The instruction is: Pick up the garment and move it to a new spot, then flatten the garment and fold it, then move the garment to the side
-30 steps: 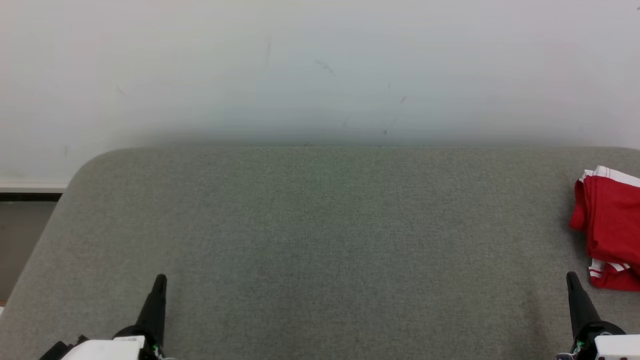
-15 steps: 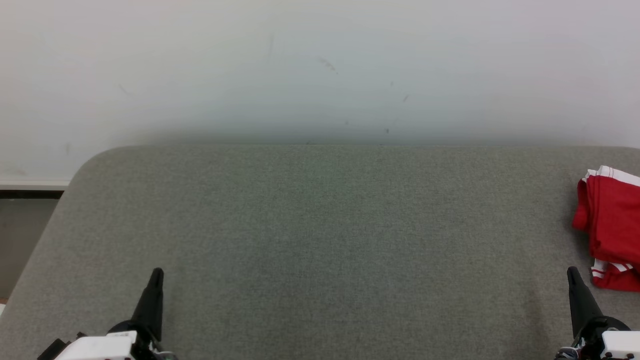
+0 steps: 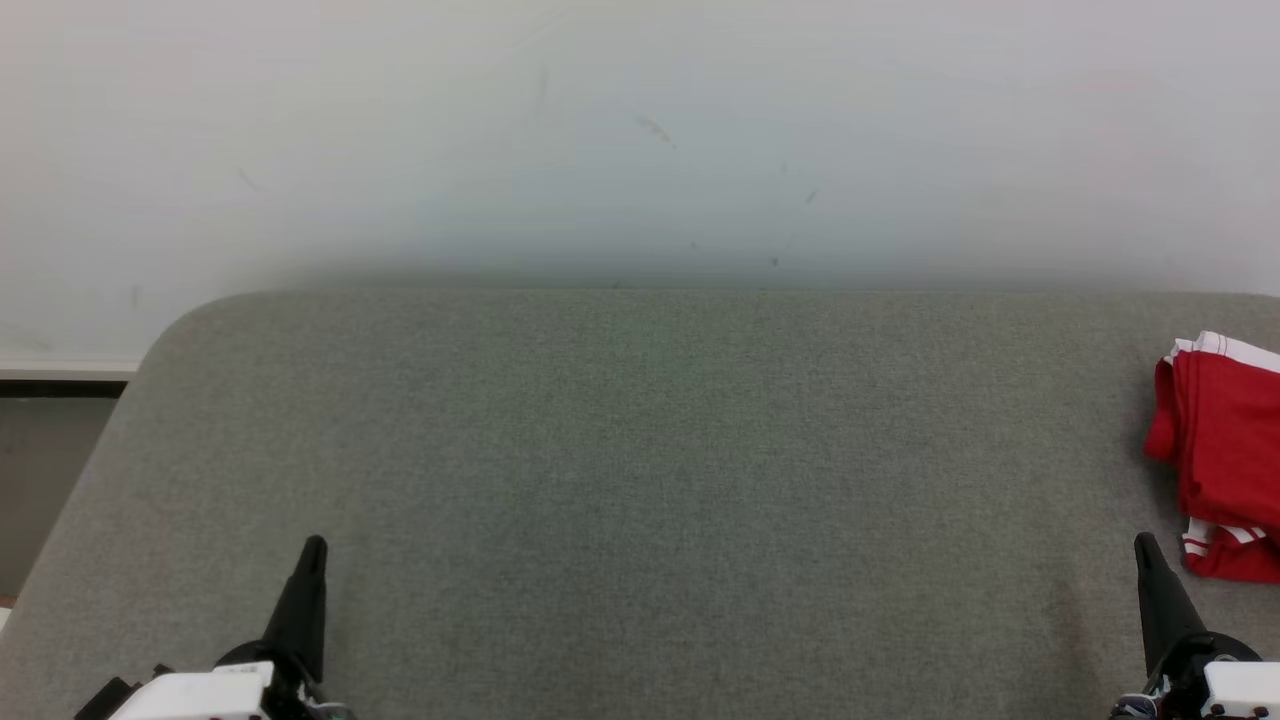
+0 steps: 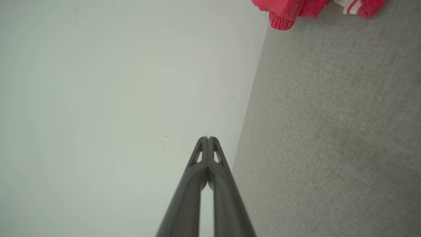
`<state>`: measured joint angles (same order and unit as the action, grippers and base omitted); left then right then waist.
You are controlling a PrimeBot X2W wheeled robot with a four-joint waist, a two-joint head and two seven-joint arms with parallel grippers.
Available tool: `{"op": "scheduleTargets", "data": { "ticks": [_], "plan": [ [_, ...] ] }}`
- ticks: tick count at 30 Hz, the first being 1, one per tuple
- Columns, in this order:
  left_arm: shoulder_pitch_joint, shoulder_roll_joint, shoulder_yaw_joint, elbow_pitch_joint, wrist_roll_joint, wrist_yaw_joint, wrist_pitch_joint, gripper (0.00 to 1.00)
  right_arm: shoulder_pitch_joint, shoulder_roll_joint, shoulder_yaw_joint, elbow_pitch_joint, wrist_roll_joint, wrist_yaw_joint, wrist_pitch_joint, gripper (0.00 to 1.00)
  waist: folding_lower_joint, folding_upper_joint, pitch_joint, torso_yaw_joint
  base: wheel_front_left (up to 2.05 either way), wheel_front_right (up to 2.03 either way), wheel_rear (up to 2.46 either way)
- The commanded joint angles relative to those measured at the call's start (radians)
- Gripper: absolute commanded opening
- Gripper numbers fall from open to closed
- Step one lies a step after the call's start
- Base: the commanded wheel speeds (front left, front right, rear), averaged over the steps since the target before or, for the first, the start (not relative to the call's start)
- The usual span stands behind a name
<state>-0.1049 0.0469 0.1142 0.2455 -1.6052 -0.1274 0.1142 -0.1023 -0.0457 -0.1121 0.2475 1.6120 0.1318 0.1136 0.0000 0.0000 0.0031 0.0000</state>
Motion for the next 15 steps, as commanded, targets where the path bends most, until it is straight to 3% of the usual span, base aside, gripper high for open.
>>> {"op": "scheduleTargets", "data": {
  "ticks": [1, 15],
  "plan": [
    [-0.009, 0.006, 0.002, 0.000, -0.014, -0.007, 0.003, 0.00, -0.013, -0.008, -0.004, -0.005, 0.002, -0.002, 0.004, 0.00, 0.0000, 0.0000, 0.000, 0.000, 0.00, 0.00, 0.00],
    [-0.009, 0.006, 0.002, 0.000, -0.014, -0.007, 0.003, 0.00, -0.013, -0.009, -0.004, -0.005, 0.002, -0.002, 0.004, 0.00, 0.0000, 0.0000, 0.000, 0.000, 0.00, 0.00, 0.00]
  ]
}}
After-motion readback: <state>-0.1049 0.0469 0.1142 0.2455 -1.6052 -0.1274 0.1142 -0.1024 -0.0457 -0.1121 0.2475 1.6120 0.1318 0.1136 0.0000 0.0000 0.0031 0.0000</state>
